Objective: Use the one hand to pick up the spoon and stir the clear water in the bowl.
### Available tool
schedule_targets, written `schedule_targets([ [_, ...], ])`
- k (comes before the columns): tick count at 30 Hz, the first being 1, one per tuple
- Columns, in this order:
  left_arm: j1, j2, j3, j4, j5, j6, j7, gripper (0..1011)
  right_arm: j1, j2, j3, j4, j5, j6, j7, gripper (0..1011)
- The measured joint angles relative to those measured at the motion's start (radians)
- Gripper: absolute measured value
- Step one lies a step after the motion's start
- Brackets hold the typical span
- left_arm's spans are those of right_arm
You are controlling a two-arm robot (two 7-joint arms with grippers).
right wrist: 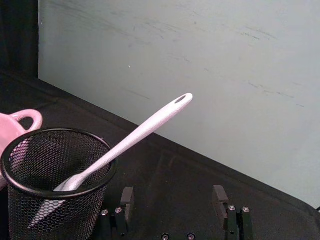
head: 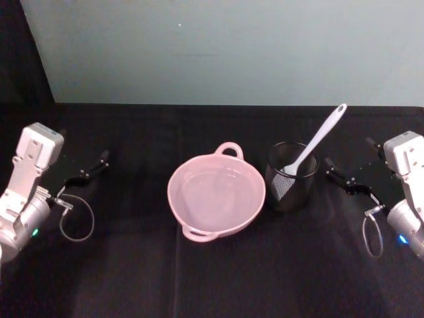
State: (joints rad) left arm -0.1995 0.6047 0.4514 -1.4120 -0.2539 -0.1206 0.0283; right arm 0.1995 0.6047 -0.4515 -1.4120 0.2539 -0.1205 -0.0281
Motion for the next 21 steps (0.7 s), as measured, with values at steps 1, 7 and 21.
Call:
schedule_targets([
  [1,0.000,0.000,0.000,0.000,0.000,0.000,0.000,1011,0.000,0.000,0.000,0.000,0.000,0.000,0.000,1003],
  [7,0.000,0.000,0.000,0.000,0.000,0.000,0.000,1011,0.000,0.000,0.000,0.000,0.000,0.000,0.000,1003],
  [21,0.000,0.000,0.000,0.000,0.000,0.000,0.000,1011,0.000,0.000,0.000,0.000,0.000,0.000,0.000,1002],
])
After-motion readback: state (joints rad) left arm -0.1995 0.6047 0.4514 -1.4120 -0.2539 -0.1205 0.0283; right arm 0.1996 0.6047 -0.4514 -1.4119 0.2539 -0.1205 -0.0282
